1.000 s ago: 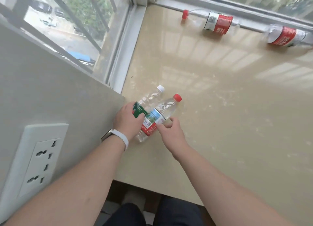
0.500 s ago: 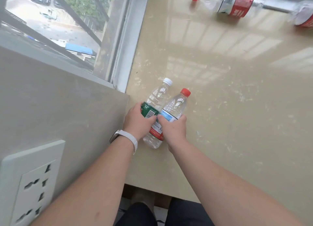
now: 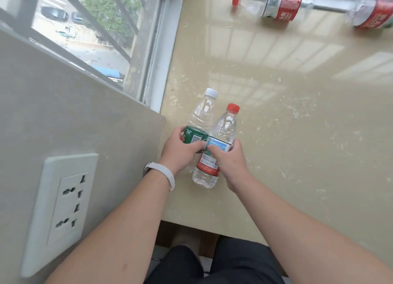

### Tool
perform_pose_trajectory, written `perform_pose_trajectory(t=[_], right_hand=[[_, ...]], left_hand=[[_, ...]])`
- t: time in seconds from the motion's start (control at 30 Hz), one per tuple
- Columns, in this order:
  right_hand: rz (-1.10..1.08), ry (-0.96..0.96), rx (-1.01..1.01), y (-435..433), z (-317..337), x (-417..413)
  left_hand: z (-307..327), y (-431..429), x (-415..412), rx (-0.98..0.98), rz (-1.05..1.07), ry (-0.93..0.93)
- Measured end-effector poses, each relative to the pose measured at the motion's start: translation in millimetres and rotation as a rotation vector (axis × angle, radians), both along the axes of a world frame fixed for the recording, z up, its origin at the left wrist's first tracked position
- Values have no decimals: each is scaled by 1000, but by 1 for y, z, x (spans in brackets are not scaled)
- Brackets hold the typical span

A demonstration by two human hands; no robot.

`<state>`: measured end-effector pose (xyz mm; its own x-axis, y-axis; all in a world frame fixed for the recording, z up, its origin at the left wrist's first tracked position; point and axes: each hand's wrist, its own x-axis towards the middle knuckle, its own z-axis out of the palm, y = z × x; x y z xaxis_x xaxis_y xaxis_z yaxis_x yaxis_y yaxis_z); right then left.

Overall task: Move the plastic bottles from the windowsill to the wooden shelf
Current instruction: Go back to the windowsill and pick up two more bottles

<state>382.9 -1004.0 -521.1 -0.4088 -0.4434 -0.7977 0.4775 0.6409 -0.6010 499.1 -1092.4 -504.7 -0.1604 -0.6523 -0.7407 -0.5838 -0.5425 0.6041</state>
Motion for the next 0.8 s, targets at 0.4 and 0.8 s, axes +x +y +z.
perform_pose_trajectory(t=[0.4,0.8], right_hand=[[-54,-46,-293,45,114,-37],[-167,159,-484,140,218,-43]], left_hand=[[119,24,-15,8,32,280],[220,68,-36,-98,-166,446]])
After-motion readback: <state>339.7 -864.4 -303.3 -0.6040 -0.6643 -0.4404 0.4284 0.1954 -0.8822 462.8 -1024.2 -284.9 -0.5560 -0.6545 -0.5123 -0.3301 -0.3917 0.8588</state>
